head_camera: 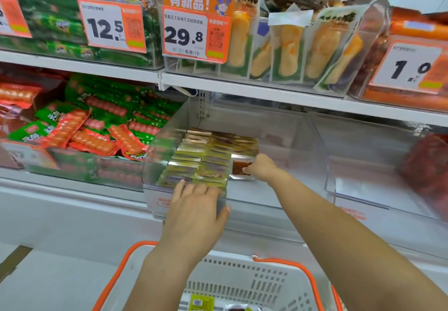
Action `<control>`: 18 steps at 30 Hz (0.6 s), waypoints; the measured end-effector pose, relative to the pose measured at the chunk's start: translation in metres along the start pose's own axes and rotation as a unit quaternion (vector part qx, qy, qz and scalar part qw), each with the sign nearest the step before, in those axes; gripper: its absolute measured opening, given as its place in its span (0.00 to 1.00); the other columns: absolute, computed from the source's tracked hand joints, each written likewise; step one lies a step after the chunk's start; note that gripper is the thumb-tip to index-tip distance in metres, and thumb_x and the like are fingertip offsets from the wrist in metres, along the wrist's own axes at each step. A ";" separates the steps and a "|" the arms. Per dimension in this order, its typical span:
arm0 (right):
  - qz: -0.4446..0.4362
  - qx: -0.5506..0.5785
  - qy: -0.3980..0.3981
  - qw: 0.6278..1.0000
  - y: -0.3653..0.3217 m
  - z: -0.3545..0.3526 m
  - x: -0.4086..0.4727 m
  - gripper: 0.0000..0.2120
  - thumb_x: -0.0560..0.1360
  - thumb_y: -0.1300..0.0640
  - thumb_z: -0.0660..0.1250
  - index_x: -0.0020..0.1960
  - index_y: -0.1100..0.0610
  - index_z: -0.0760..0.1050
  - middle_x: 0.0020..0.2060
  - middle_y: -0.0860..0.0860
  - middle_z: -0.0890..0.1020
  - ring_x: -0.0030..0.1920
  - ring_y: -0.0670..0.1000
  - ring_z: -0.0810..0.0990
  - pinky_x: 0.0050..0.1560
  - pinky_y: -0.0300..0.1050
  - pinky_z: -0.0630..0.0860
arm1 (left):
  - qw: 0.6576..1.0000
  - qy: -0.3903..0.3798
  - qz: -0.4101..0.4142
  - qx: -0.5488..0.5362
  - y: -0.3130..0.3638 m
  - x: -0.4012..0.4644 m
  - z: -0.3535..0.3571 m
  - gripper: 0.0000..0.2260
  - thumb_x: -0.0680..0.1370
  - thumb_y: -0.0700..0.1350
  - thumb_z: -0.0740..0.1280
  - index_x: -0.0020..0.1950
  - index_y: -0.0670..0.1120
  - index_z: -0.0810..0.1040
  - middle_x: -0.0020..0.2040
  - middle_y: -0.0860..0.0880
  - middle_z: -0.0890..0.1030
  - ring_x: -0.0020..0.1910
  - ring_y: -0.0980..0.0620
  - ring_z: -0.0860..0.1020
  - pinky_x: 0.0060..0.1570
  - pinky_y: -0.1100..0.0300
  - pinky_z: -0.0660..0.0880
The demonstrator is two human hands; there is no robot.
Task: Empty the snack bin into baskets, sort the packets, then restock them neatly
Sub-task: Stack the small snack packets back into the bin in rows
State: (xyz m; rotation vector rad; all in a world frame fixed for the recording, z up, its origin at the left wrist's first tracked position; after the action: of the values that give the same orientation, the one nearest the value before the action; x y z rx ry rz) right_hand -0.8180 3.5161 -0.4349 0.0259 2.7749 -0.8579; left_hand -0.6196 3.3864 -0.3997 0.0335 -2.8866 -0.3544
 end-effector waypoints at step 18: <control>-0.219 0.285 -0.063 0.931 0.064 0.022 -0.225 0.13 0.78 0.66 0.61 0.42 0.50 0.76 0.32 0.51 0.81 0.27 0.44 0.78 0.32 0.34 0.71 | 0.960 -0.134 -0.005 -0.246 0.007 -0.061 -0.001 0.12 0.78 0.52 0.66 0.60 0.50 0.77 0.49 0.52 0.81 0.49 0.53 0.80 0.53 0.55 0.77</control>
State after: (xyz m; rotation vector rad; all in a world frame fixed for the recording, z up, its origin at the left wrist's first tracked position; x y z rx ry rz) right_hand -0.5890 3.5685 -0.4364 -0.5435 2.3426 -1.6826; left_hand -0.5601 3.3957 -0.4111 -0.0907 -2.9631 -1.1464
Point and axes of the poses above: each hand's wrist, its own x-axis towards the middle knuckle, its own z-axis out of the palm, y = z × x, the point moved 2 cm from there along x, towards the middle knuckle
